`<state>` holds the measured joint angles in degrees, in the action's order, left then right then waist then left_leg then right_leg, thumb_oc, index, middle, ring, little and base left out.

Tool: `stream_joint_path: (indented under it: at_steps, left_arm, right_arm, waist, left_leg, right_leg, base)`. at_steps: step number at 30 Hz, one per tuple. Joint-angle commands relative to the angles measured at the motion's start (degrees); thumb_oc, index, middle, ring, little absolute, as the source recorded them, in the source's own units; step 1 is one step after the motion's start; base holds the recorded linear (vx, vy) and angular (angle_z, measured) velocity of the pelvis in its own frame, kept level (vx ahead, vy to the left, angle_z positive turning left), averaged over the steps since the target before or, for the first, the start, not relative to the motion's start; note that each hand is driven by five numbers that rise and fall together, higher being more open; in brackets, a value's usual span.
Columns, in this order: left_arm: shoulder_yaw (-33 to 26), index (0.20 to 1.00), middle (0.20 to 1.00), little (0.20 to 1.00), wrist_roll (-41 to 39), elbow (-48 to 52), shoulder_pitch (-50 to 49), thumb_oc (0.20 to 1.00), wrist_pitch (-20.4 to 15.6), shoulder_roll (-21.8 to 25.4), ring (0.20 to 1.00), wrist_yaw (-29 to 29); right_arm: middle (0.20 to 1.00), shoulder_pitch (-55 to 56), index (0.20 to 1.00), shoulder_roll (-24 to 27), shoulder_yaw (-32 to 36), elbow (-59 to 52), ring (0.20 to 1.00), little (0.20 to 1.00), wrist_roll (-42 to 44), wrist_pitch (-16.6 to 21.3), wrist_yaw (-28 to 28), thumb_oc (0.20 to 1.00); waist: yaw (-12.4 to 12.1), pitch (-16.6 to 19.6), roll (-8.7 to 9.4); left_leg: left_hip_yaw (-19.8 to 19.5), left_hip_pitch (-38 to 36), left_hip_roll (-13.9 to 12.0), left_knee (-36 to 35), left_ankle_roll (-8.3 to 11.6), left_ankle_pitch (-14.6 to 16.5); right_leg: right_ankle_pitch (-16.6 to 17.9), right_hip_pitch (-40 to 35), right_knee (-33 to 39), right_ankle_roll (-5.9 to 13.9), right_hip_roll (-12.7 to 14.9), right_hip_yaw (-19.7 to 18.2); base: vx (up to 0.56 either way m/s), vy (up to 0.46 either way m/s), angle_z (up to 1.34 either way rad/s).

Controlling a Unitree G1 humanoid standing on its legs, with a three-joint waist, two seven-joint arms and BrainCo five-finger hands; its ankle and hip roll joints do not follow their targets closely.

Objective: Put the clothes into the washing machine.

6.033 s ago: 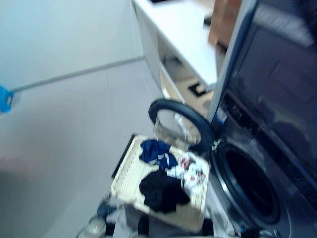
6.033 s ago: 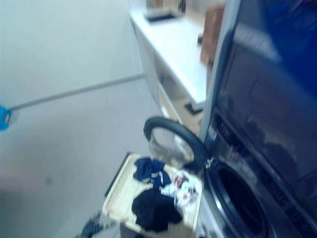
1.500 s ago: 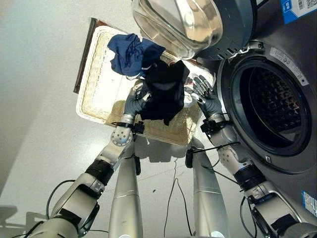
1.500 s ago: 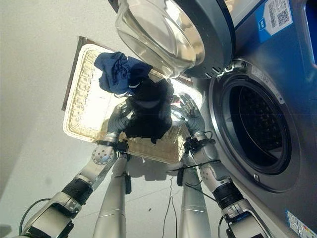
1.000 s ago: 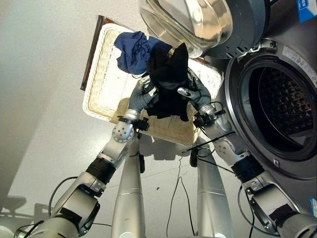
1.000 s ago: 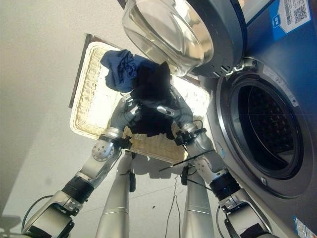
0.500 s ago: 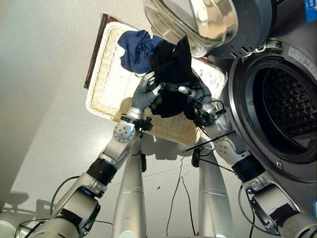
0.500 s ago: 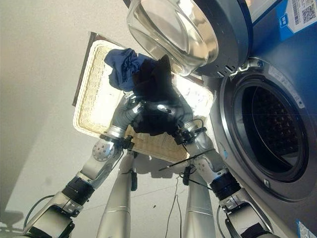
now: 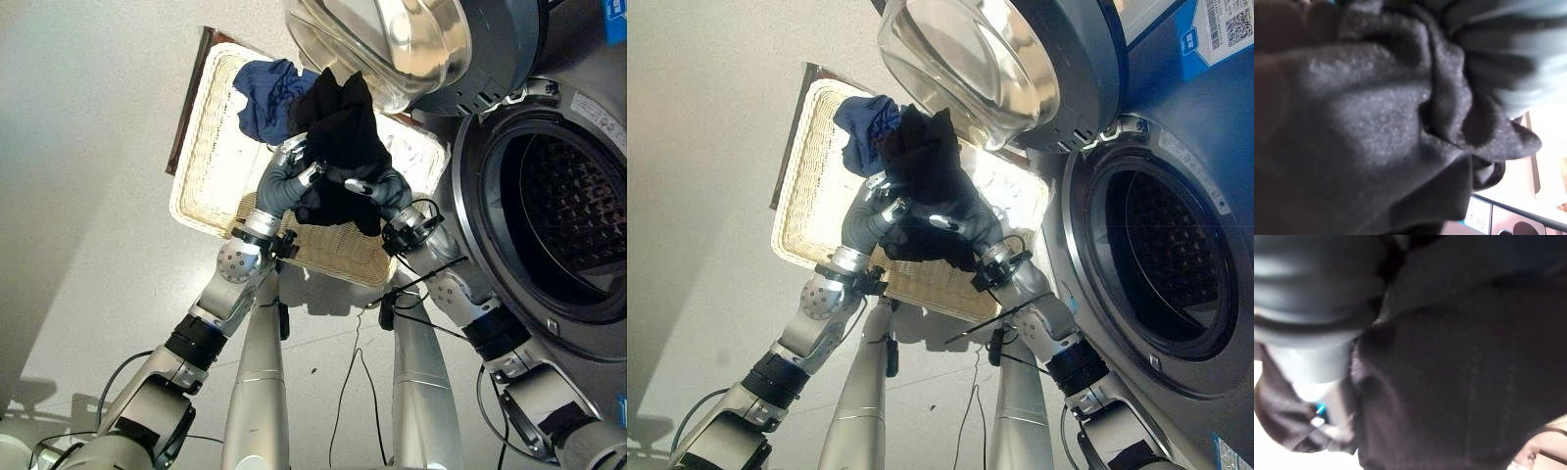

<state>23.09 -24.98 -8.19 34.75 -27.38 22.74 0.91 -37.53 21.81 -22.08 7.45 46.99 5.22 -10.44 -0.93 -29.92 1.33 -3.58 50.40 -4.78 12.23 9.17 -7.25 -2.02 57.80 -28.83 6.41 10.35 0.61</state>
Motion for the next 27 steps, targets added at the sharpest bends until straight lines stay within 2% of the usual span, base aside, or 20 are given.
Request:
stream_joint_path:
  at_steps: [1,12,19,20,21,22,26,27]
  left_arm:
    - [0.10,0.200,0.200,0.200,-0.96,10.01,4.62,0.200,-5.94,-1.76,0.200,-3.39]
    - [0.42,0.200,0.200,0.200,1.48,9.57,4.70,0.200,-4.65,-1.51,0.200,-2.65]
    - [0.98,0.200,0.200,0.200,5.87,8.73,4.90,0.200,-2.30,-0.72,0.200,0.90]
    - [1.01,0.247,0.247,0.247,6.05,8.64,4.91,0.247,-2.25,-0.59,0.247,1.15]
    - [0.94,0.784,0.784,0.784,7.19,8.38,4.85,0.784,-1.46,-0.29,0.784,2.78]
    - [1.01,1.000,1.000,1.000,7.34,8.33,4.88,1.000,-1.30,-0.20,1.000,3.15]
    - [0.74,1.000,1.000,1.000,12.46,6.71,4.82,1.000,1.48,1.10,1.000,10.30]
    - [0.58,1.000,1.000,1.000,15.06,6.19,4.61,1.000,3.08,1.43,1.000,12.98]
  right_arm:
    - [0.200,-1.42,0.200,-1.61,-3.98,-6.12,0.200,0.200,1.97,-0.20,-3.62,0.200]
    - [0.200,-1.37,0.200,-2.48,-3.01,-6.38,0.200,0.200,5.37,2.14,-3.86,0.200]
    - [0.200,-1.02,0.200,-2.44,-2.28,-7.05,0.200,0.200,6.71,4.04,-4.18,0.200]
    - [0.200,-0.99,0.200,-2.46,-2.22,-7.09,0.200,0.200,6.79,4.12,-4.22,0.200]
    - [0.200,-0.90,0.200,-2.49,-1.78,-7.48,0.200,0.200,7.42,4.32,-4.44,0.200]
    - [0.200,-0.92,0.200,-2.48,-1.73,-7.50,0.200,0.200,7.58,4.40,-4.49,0.200]
    - [0.200,-0.74,0.200,-2.47,-0.66,-7.70,0.200,0.200,9.50,5.69,-5.42,0.200]
    - [0.200,-0.68,0.200,-2.41,-0.26,-8.03,0.200,0.200,10.08,5.89,-5.44,0.200]
  waist:
    - [-0.10,0.13,-0.75]
    - [0.03,0.13,-0.84]
    - [0.18,0.13,-0.84]
    - [0.18,0.13,-0.84]
    - [0.21,0.13,-0.86]
    - [0.21,0.13,-0.86]
    - [0.12,0.13,-0.92]
    - [0.08,0.13,-0.91]
  left_leg:
    - [-0.63,1.38,6.83,2.03,-5.31,-0.19]
    - [-0.38,1.19,6.90,1.71,-5.30,-0.33]
    - [-0.10,1.00,6.83,1.37,-5.19,-0.51]
    - [-0.10,0.98,6.82,1.34,-5.20,-0.52]
    - [-0.11,1.11,6.81,1.36,-5.17,-0.55]
    - [-0.10,1.14,6.81,1.36,-5.16,-0.56]
    - [-0.19,1.16,6.72,1.22,-5.08,-0.61]
    - [-0.23,1.33,6.73,1.34,-5.06,-0.64]
  right_leg:
    - [12.37,-3.78,13.97,0.66,-3.32,6.12]
    - [12.64,-3.98,14.56,0.73,-3.52,6.04]
    - [12.83,-4.26,14.98,0.91,-3.49,6.15]
    - [12.83,-4.28,15.00,0.91,-3.48,6.16]
    - [12.91,-4.15,15.04,0.99,-3.44,6.20]
    - [12.91,-4.16,15.09,0.99,-3.44,6.20]
    - [12.88,-4.23,15.18,1.14,-3.37,6.33]
    - [12.87,-4.11,15.14,1.17,-3.34,6.38]
  base:
    - [0.00,0.000,0.00]
    - [0.00,0.000,0.00]
    - [0.00,0.000,0.00]
    - [0.00,0.000,0.00]
    - [0.00,0.000,0.00]
    - [0.00,0.000,0.00]
    - [0.00,0.000,0.00]
    - [0.00,0.000,0.00]
